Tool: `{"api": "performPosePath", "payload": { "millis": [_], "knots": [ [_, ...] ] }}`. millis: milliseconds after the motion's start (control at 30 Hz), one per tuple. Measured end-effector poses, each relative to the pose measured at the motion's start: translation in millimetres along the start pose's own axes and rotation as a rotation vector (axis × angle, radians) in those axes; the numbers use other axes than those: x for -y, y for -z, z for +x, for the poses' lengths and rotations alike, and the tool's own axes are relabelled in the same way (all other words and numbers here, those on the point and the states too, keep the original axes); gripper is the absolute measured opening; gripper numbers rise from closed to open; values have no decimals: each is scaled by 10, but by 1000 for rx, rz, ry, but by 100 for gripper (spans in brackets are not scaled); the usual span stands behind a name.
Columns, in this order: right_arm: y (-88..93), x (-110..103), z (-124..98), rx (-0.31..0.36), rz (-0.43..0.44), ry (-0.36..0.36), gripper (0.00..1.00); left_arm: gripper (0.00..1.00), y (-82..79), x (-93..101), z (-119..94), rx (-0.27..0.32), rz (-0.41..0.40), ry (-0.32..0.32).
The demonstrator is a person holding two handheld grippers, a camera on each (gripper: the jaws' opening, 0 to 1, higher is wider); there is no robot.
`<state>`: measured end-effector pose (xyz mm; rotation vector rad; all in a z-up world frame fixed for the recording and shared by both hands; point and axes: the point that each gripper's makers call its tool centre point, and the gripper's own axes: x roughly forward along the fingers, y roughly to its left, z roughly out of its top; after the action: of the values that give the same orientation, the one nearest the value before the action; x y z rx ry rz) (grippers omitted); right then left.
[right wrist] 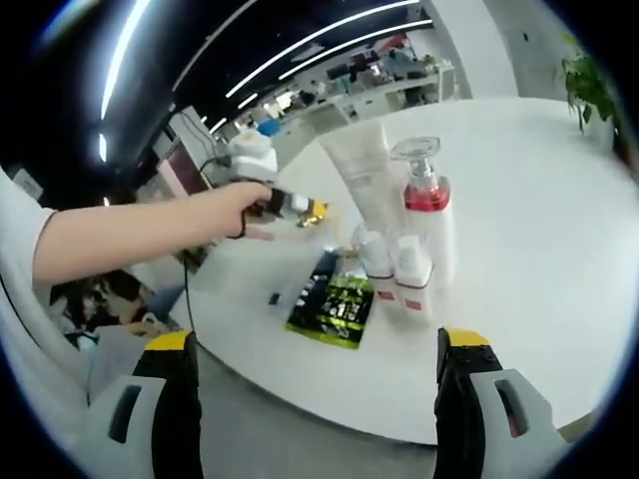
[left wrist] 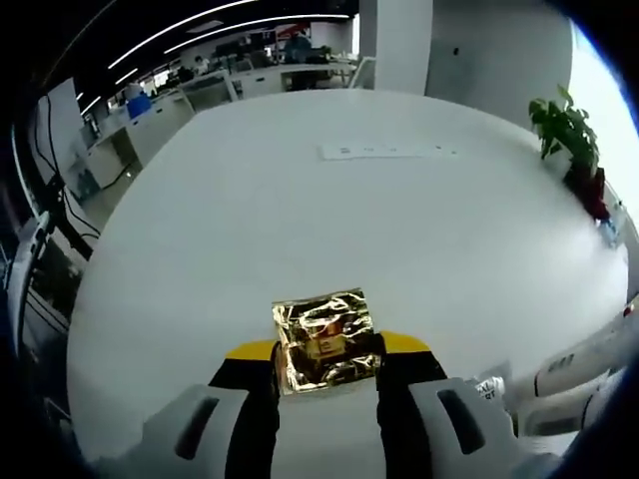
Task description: Arrange the skincare products in the storage area until every visible bottle or jar stands upright without overlapping.
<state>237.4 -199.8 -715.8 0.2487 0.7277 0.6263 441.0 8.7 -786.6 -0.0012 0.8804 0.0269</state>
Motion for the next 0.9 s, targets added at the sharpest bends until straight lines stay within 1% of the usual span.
{"api": "performPosePath", "payload": {
  "millis": [300,600,733,900],
  "knots": [
    [-9,-41,4,7,3,-26,99,34,178,-26,-120,-15,-5,-9],
    [-29,-87,-1,11,-2,-49,98,34,259,-46,-218,-19,-6,-16],
    [-25,-95,7,13,-5,-55,98,34,288,-56,-211,-24,0,-16],
    [-30,-104,-3,14,-9,-60,98,34,371,-37,-242,-32,15,-13]
  ]
}}
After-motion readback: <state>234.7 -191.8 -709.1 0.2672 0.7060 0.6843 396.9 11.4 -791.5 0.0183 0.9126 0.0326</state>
